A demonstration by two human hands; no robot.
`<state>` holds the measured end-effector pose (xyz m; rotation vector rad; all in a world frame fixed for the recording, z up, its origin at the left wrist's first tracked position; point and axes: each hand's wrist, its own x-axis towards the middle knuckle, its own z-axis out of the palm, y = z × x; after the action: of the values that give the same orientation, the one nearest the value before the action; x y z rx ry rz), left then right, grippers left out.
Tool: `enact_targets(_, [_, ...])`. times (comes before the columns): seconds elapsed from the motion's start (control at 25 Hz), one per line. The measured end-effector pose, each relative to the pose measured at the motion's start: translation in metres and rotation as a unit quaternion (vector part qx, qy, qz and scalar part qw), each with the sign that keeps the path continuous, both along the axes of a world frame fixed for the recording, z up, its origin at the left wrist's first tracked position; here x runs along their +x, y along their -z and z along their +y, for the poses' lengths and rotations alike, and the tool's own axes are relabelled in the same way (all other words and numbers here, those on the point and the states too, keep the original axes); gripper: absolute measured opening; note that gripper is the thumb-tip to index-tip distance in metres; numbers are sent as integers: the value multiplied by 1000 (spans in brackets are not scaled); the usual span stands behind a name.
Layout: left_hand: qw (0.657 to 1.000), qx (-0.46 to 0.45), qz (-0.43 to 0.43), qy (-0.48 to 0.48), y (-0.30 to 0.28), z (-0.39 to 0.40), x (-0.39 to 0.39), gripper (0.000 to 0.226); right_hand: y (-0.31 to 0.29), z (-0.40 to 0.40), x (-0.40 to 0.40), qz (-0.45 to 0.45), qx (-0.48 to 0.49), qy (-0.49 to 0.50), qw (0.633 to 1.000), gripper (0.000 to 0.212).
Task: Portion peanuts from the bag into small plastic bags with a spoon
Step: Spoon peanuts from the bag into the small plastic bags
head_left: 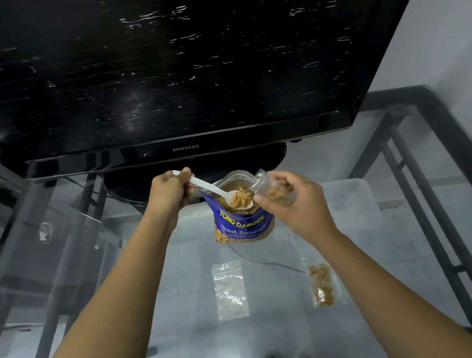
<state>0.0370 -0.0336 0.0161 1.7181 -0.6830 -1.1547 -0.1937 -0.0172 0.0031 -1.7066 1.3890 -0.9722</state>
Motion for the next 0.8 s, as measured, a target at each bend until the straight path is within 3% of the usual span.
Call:
enact_targets(0.2, [999,-22,3,-33,-13,-6,17,21,1,-5,4,148,-87,-40,984,53])
enact_targets(0.36, [998,-60,-15,-9,-38,-13,15,20,2,-7,12,129,-86,-47,987,54])
enact_targets(0.48, [988,-79,-117,66,-58,-15,-7,20,2,-3,21,96,-72,-30,992,52])
enact_targets(0.64, [916,-163,-309,197,-90,-11,-44,20,3,3,29,-19,-19,8,1000,53])
enact_targets(0.8, [843,-246,-403,257,-122,-1,-54,23,3,4,22,-146,22,-25,989,51])
